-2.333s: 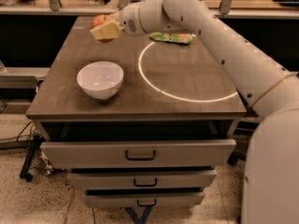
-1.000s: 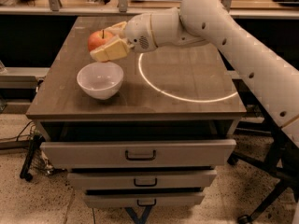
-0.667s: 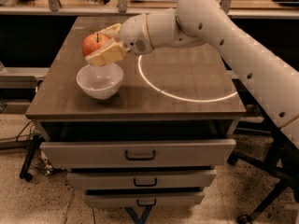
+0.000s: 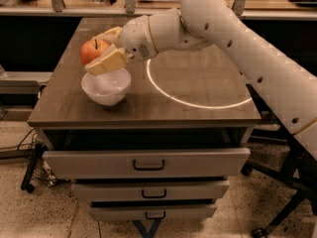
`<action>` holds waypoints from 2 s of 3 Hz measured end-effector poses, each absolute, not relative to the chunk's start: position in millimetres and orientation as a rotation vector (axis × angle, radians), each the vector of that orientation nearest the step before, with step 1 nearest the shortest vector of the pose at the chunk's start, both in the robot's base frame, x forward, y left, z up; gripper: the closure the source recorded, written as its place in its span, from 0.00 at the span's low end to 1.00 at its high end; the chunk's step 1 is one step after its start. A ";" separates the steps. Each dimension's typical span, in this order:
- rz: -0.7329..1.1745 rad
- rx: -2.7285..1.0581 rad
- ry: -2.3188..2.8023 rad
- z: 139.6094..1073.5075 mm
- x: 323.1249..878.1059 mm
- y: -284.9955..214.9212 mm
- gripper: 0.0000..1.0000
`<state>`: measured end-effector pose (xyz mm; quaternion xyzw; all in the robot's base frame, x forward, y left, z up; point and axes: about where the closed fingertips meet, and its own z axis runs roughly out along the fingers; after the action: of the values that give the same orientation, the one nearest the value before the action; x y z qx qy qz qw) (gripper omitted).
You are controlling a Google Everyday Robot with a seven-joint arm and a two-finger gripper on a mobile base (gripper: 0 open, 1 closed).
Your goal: Place apple into white bowl
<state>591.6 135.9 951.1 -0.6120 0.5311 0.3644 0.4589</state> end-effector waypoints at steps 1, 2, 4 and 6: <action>0.894 -1.528 1.301 948.2 588.7 140.8 0.13; 0.882 -1.538 1.309 943.0 591.6 140.7 0.00; 0.817 -1.531 1.350 933.6 611.4 124.8 0.00; 0.504 -1.216 1.562 967.1 698.2 -12.1 0.00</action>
Offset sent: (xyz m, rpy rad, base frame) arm 0.0069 -0.0010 -0.0146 -0.0444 -0.0177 -0.0038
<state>698.2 -12.1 967.1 -0.5075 0.6523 0.2105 0.5222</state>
